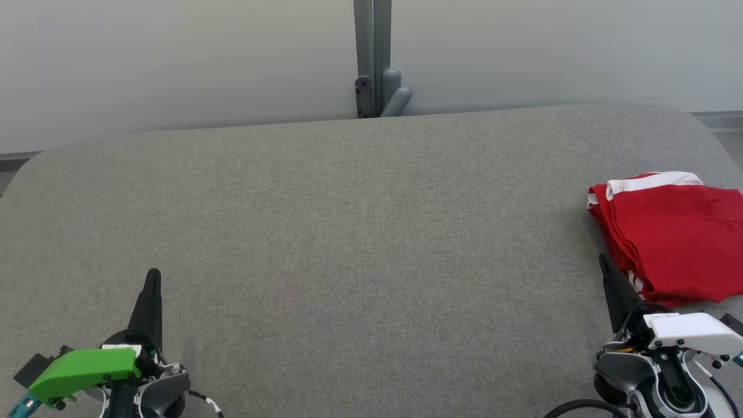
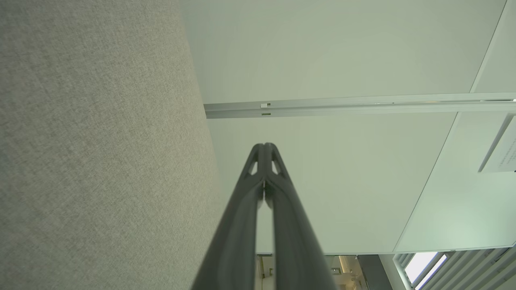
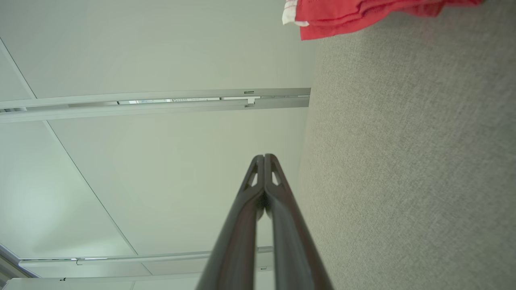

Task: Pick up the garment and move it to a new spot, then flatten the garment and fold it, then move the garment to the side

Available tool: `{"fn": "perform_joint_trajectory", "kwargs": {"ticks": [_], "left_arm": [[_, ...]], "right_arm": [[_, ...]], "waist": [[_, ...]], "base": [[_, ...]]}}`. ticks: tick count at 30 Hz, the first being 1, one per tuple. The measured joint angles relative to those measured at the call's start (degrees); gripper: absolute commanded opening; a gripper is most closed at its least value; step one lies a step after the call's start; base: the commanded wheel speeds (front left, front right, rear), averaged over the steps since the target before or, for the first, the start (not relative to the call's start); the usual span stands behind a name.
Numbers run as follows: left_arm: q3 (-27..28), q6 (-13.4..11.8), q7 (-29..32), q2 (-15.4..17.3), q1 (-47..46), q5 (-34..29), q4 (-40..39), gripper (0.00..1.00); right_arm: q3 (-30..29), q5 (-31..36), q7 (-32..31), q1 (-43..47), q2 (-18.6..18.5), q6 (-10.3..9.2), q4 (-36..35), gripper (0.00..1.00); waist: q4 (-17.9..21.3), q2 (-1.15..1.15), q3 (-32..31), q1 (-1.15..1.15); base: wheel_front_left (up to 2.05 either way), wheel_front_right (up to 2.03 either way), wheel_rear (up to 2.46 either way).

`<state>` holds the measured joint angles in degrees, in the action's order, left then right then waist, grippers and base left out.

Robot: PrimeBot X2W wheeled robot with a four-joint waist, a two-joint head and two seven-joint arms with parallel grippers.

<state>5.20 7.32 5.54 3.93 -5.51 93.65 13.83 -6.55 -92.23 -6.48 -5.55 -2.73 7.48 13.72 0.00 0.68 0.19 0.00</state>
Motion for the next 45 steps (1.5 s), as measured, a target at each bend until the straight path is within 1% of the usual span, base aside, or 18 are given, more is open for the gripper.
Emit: {"fn": "perform_joint_trajectory", "kwargs": {"ticks": [45], "left_arm": [[0.51, 0.00, 0.51, -0.62, -0.03, -0.49, 0.01, 0.00]], "right_arm": [[0.01, 0.00, 0.01, -0.01, 0.00, 0.00, 0.00, 0.00]], "waist": [[0.00, 0.00, 0.00, 0.00]], "base": [[0.00, 0.00, 0.00]]}}
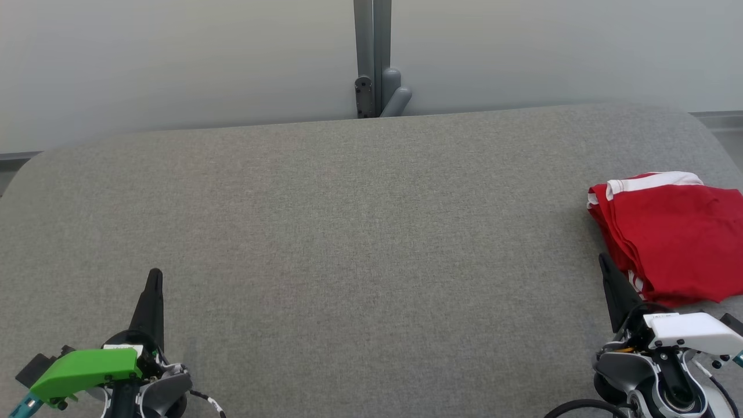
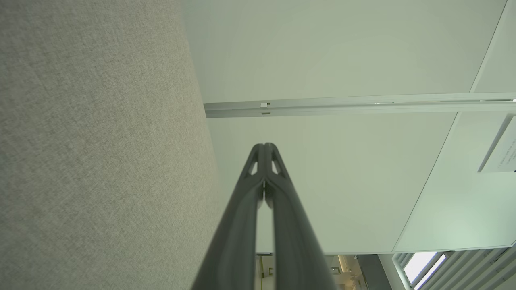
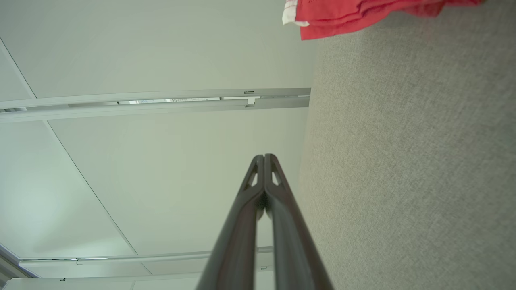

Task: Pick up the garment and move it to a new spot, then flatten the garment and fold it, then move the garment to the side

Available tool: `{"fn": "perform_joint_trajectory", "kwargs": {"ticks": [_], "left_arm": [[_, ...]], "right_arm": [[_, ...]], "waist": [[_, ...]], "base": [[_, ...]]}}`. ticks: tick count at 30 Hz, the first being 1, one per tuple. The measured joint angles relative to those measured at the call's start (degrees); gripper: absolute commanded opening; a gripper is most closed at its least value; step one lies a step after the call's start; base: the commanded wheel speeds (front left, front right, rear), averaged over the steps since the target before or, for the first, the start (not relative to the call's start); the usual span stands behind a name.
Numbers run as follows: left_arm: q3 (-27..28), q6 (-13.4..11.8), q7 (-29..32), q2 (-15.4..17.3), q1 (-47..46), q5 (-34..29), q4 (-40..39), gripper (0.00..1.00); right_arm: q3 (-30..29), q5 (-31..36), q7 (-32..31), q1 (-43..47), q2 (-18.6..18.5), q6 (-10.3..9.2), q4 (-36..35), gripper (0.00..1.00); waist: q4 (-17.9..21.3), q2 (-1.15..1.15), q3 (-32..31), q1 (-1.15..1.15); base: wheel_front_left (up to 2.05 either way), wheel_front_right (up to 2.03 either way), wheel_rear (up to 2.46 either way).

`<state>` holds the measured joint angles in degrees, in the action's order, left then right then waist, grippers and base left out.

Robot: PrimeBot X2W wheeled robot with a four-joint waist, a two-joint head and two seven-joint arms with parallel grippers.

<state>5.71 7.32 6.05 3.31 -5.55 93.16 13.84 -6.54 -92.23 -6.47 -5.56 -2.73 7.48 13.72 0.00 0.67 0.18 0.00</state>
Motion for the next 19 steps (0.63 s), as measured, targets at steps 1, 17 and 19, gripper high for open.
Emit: {"fn": "perform_joint_trajectory", "kwargs": {"ticks": [1, 17, 19], "left_arm": [[0.01, 0.00, 0.00, -0.01, 0.00, 0.00, 0.00, 0.00], [0.14, 0.00, 0.19, -0.09, -0.01, -0.16, 0.01, 0.00], [0.16, 0.00, 0.19, -0.10, -0.01, -0.16, 0.01, 0.00]], "right_arm": [[0.00, 0.00, 0.00, 0.00, 0.00, 0.00, 0.00, 0.00], [0.00, 0.00, 0.00, 0.00, 0.00, 0.00, 0.00, 0.00], [0.00, 0.00, -0.01, 0.00, 0.00, 0.00, 0.00, 0.00]], "waist": [[0.00, 0.00, 0.00, 0.00], [0.00, 0.00, 0.00, 0.00], [0.00, 0.00, 0.00, 0.00]], "base": [[0.00, 0.00, 0.00], [0.00, 0.00, 0.00], [0.00, 0.00, 0.00]]}}
